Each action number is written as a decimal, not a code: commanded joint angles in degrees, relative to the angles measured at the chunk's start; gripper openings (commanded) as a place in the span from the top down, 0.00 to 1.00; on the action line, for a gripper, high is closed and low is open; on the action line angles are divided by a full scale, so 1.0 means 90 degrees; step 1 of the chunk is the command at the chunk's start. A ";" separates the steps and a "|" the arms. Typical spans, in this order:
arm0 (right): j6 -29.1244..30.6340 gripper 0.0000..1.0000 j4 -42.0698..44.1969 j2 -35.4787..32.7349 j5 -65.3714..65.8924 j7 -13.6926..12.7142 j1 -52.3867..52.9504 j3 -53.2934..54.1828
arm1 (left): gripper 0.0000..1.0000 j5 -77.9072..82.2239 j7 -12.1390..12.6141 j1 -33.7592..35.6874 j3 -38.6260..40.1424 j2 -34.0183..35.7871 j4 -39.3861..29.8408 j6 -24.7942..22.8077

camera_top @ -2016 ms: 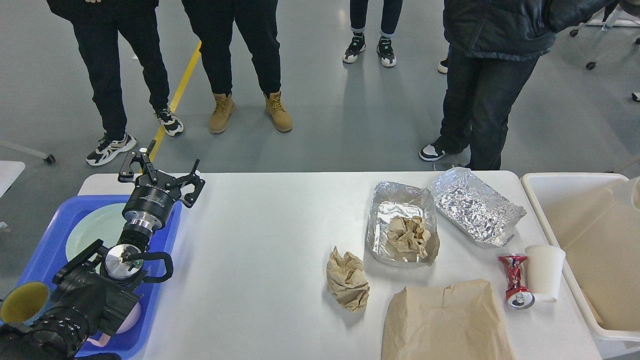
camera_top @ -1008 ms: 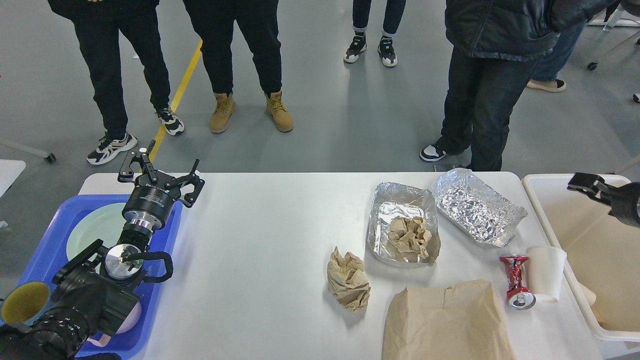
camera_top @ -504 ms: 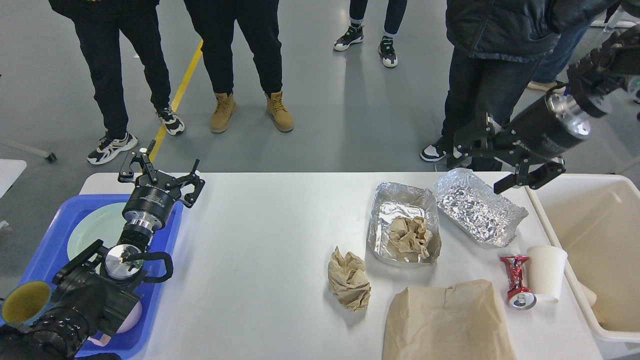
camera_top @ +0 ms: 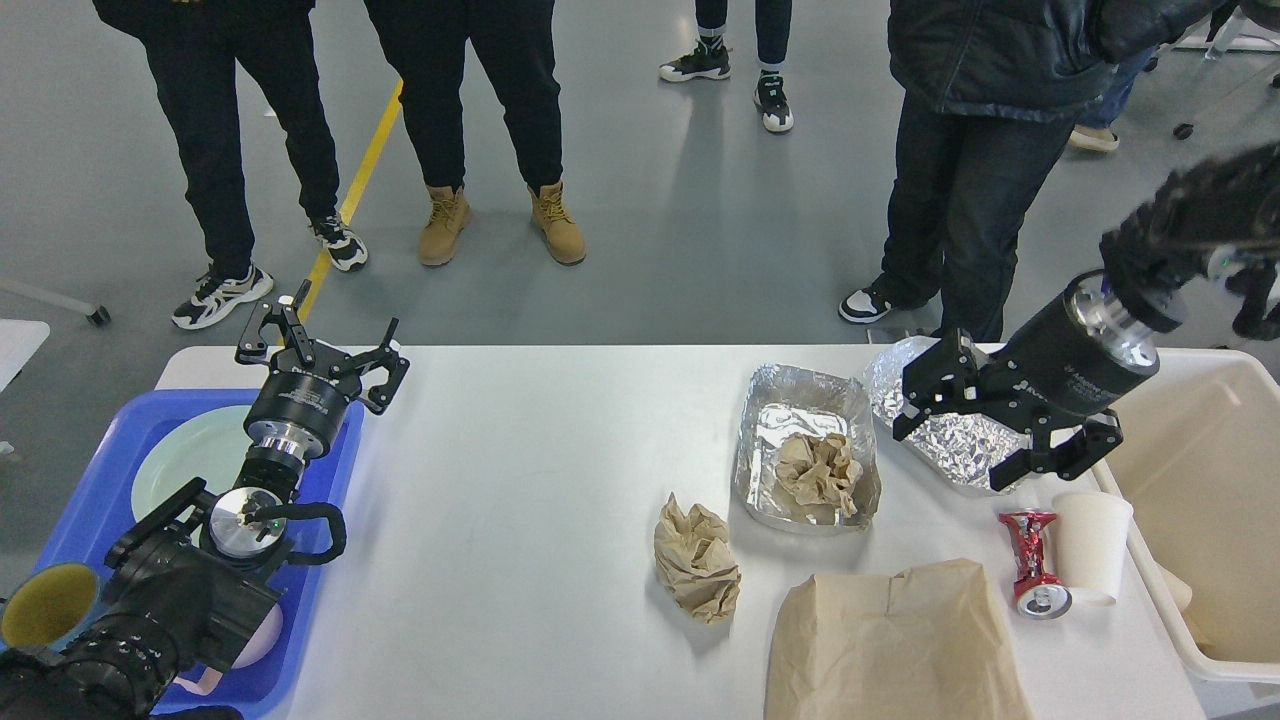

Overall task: Tidy desktop
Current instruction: 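Move the right gripper back down over the brown paper bag, then grasp the edge of the brown paper bag with the right gripper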

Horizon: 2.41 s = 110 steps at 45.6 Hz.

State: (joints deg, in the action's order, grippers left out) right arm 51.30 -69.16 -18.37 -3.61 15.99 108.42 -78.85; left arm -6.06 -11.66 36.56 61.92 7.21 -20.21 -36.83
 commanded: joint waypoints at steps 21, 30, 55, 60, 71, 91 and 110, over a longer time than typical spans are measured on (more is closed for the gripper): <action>-0.1901 0.07 0.0038 -0.0430 -0.2841 -0.0009 -0.2212 0.0158 | 0.04 0.0000 0.0007 0.0000 0.0004 0.0000 -0.0001 0.0000; -0.1803 0.06 -0.0030 -0.0371 -0.2958 -0.0019 -0.2349 0.0207 | 0.04 0.0000 0.0007 0.0000 0.0004 0.0000 -0.0001 0.0000; -0.2408 0.06 0.0291 -0.0205 -0.2978 -0.0213 -0.3315 0.0812 | 0.04 0.0000 0.0007 0.0000 0.0004 0.0000 -0.0001 0.0000; -0.2477 0.06 0.0526 -0.0157 -0.2978 -0.0487 -0.3443 0.0929 | 0.04 0.0000 0.0007 0.0000 0.0004 0.0000 -0.0001 0.0000; -0.2936 0.53 0.0663 0.0117 -0.2880 -0.0556 -0.3560 0.0793 | 0.04 0.0000 0.0007 0.0000 -0.0005 0.0000 -0.0001 0.0000; -0.2809 1.00 0.0311 -0.0225 -0.2851 -0.0790 -0.2935 0.0519 | 0.04 0.0000 0.0007 0.0000 0.0004 0.0000 -0.0001 0.0000; -0.2809 1.00 0.0156 -0.0244 -0.2841 -0.0790 -0.2925 0.0471 | 0.04 0.0000 0.0007 0.0000 0.0004 0.0000 -0.0001 0.0000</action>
State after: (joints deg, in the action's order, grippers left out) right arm 25.85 -66.49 -20.26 -29.26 8.87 81.94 -74.35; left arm -6.06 -11.61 36.56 61.95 7.21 -20.22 -36.83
